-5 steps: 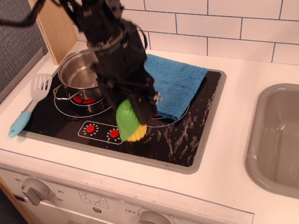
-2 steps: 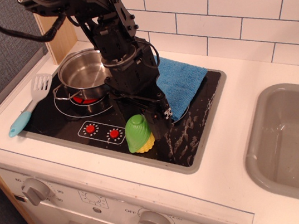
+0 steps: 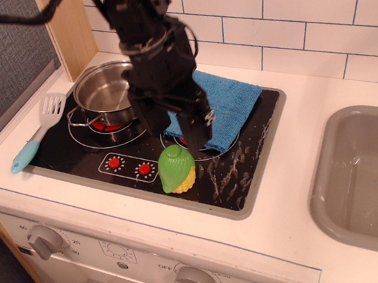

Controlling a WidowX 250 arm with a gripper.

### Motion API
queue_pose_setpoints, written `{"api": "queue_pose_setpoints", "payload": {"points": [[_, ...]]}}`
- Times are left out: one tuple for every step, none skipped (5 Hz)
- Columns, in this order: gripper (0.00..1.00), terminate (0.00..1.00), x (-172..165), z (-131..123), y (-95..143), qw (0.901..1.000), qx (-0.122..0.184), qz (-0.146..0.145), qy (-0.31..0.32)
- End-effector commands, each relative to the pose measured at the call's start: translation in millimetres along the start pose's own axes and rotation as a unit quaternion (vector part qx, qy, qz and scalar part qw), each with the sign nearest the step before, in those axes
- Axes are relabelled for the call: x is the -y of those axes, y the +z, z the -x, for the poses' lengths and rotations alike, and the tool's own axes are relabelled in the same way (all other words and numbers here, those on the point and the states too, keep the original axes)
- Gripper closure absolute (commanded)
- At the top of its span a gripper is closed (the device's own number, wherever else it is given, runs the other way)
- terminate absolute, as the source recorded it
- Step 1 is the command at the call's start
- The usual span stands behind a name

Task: Picking up the green object out of the bowl and moving to the south east of the table

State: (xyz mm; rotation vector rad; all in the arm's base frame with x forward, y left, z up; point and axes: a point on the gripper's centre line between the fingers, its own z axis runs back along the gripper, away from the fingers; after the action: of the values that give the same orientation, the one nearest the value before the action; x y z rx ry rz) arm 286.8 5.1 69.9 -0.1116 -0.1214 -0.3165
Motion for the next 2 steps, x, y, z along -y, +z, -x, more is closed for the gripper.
{"api": "queue_pose_setpoints", "payload": {"points": [[0.0, 0.0, 3.9, -9.1, 16.2, 0.996, -0.01, -0.067, 0.058], [0.0, 0.0, 0.3, -14.3, 9.3, 0.981, -0.018, -0.137, 0.136]]}}
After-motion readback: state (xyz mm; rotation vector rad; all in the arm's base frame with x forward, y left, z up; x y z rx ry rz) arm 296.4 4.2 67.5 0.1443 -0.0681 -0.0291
